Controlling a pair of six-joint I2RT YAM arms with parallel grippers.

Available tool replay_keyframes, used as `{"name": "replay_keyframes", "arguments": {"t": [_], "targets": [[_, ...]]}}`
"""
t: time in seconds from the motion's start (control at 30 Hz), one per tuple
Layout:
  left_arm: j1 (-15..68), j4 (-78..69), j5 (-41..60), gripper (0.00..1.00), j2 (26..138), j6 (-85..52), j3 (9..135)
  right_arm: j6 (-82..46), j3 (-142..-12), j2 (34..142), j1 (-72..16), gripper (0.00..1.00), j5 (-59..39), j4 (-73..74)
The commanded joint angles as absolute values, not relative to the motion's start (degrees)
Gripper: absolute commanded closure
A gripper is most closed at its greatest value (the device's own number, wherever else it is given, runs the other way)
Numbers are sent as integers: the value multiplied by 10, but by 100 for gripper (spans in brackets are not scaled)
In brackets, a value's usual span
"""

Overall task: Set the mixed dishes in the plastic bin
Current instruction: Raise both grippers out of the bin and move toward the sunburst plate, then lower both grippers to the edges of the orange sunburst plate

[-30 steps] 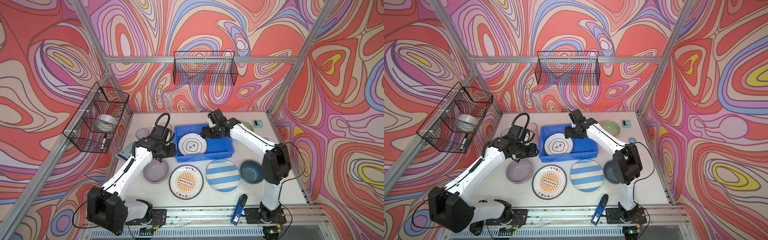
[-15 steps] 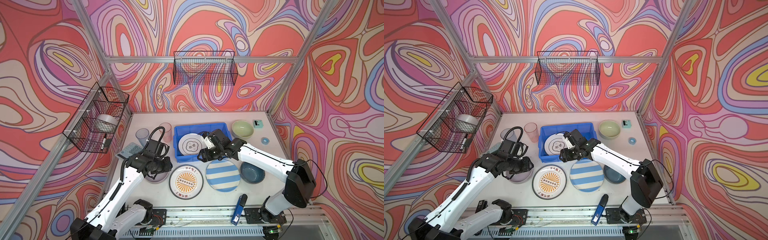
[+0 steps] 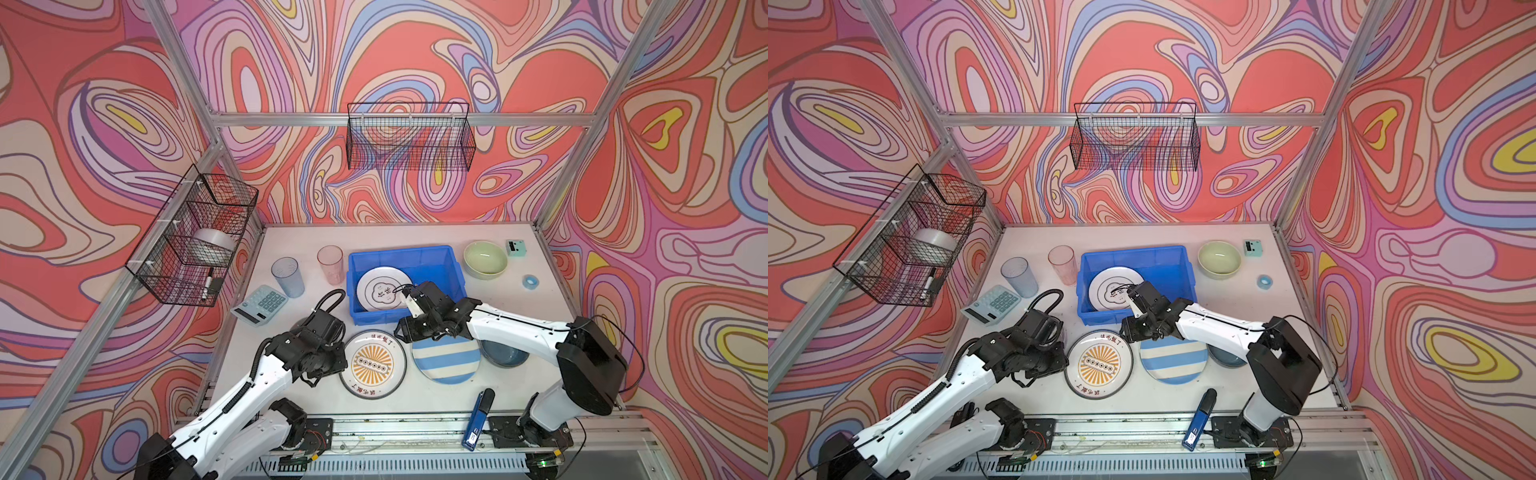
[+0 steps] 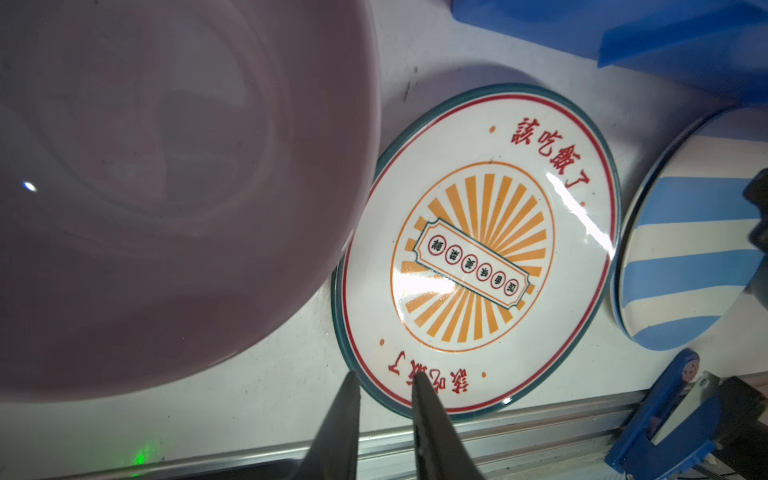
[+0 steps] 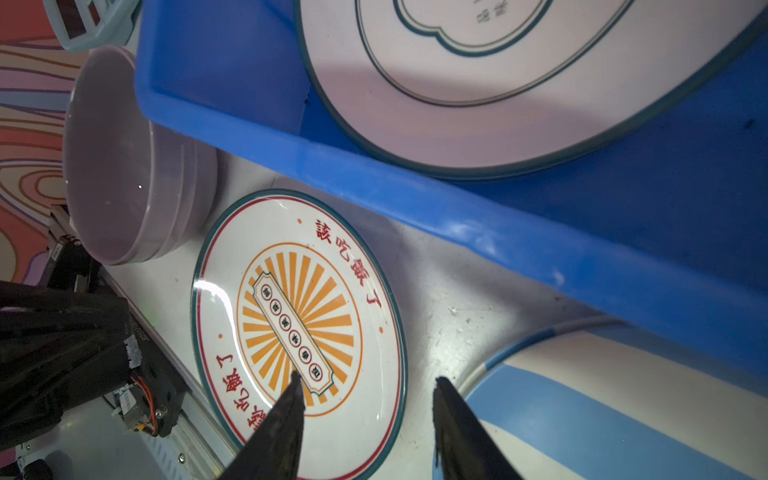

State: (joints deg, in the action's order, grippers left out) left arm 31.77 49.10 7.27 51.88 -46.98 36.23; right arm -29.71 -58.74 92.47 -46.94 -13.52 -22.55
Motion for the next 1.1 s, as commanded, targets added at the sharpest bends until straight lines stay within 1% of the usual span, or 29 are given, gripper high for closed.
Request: {"name": "replay_keyframes", "arguments": {"t": [0.0, 0.1, 0.3, 0.6, 0.73, 0.8, 1.07], "targets": [[327, 471, 60, 78, 519, -505, 340, -312, -567, 947, -474, 49, -133, -178], [334, 447, 64, 80, 521, -520, 317, -313, -561, 964, -476, 48, -136, -166], [341, 433, 52, 80, 529, -532, 290, -315, -550, 988, -479, 49, -139, -143], [341, 412, 54, 80, 536, -535, 245, -312, -545, 1012, -481, 54, -162, -125], [341, 399, 58, 82, 534, -538, 235, -314, -546, 1012, -484, 56, -170, -121], [341, 396, 59, 83, 533, -538, 232, -314, -549, 1030, -486, 57, -177, -123], [341, 388, 66, 84, 535, -539, 216, -311, -553, 1025, -493, 58, -184, -146]]}}
